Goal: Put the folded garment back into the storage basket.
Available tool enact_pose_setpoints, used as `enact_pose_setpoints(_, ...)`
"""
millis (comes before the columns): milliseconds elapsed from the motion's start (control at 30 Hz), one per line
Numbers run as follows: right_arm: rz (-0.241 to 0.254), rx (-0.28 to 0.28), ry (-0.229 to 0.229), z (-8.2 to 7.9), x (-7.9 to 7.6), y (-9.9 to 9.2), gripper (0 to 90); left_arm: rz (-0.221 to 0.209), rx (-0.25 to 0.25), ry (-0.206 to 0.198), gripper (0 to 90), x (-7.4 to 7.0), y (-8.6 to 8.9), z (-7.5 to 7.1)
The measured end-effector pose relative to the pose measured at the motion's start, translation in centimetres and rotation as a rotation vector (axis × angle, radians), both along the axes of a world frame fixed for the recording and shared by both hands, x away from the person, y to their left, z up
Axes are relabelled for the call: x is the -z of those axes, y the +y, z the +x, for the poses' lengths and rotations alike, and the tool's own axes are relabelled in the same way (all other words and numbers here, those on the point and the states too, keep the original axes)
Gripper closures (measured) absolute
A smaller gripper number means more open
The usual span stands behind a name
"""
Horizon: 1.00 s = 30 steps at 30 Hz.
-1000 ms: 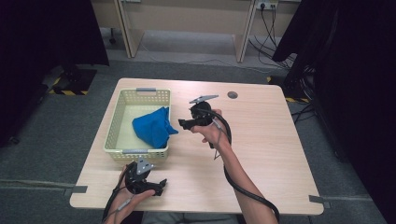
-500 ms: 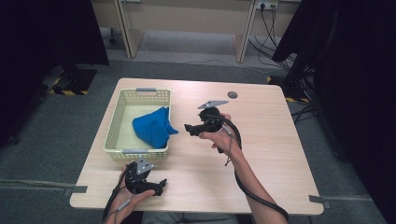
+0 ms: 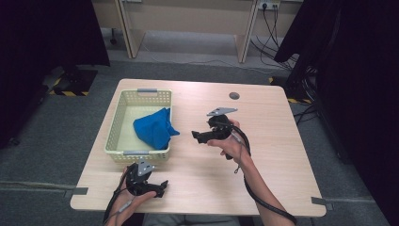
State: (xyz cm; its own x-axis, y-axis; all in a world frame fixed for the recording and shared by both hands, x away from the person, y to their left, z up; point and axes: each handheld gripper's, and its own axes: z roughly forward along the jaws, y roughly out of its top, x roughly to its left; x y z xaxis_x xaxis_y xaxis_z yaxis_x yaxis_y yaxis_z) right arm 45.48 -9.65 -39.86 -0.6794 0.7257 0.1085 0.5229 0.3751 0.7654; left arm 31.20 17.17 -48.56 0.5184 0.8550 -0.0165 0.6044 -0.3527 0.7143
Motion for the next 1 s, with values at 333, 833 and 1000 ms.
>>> enact_pose_setpoints(333,-0.020,0.023,0.018,0.3,1.8,-1.8,12.5,0.001,0.000,0.000,0.0,0.0,0.0,0.0)
enact_pose_setpoints(833,-0.009,0.076,0.062,-0.7,5.5,-5.9,11.0,0.001,-0.001,0.000,0.0,0.0,0.0,0.0)
enact_pose_setpoints(1000,0.011,0.096,0.074,-1.5,6.0,-6.6,10.5,0.001,-0.002,0.000,0.0,0.0,0.0,0.0)
